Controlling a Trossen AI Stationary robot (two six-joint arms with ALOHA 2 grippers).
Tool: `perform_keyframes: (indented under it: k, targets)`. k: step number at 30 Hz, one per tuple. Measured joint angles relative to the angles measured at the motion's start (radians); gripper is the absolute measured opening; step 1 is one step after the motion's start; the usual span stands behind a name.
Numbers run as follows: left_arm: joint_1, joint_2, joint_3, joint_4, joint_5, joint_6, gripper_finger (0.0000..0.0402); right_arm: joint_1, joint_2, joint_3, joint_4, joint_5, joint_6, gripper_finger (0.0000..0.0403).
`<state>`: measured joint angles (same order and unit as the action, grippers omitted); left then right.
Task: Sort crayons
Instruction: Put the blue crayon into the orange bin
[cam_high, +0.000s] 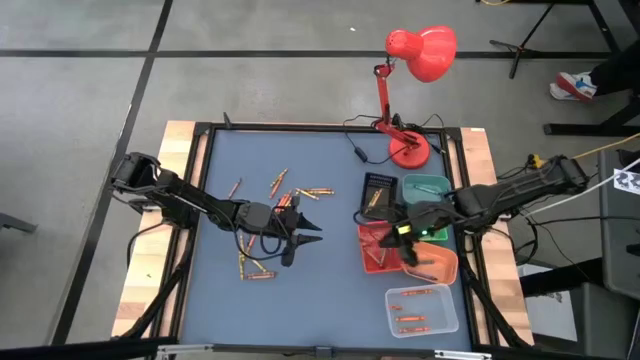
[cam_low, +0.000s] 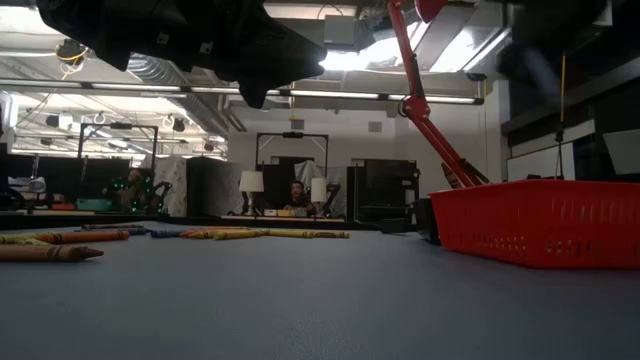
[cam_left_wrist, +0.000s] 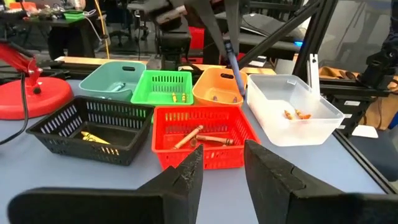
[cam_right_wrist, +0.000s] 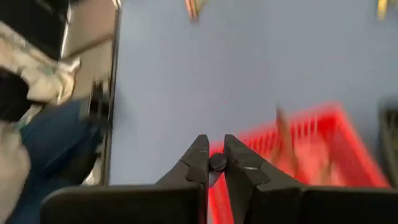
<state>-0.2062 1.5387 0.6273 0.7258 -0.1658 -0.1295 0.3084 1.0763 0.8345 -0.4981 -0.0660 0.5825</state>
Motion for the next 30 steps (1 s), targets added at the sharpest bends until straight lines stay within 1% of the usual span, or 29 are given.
perform_keyframes:
  k: [3,6,10,14,20,25,30]
  targets:
    - [0.000,0.000,0.000,-0.005,0.000,0.000,0.0101,0.000,-0.041,0.000,-0.148,-0.080,0.068,0.0022]
    - [0.000,0.000,0.000,-0.006,0.000,0.000,0.0101,0.000,-0.066,0.000,-0.278,-0.132,0.099,0.0023]
    - [0.000,0.000,0.000,-0.008,0.000,-0.001,0.0101,0.000,-0.071,0.000,-0.436,-0.160,0.103,0.0034]
    - [0.000,0.000,0.000,-0.011,0.000,0.000,0.0101,-0.001,-0.066,0.000,-0.540,-0.163,0.102,0.0039]
    - [0.000,0.000,0.000,-0.024,0.000,0.000,0.0101,-0.001,-0.066,0.000,-0.553,-0.163,0.102,0.0041]
    - [0.000,0.000,0.000,-0.073,0.000,-0.001,0.0101,-0.001,-0.066,0.000,-0.549,-0.163,0.104,0.0041]
    - [0.000,0.000,0.000,-0.123,-0.001,-0.002,0.0101,-0.001,-0.066,0.000,-0.550,-0.163,0.144,0.0042]
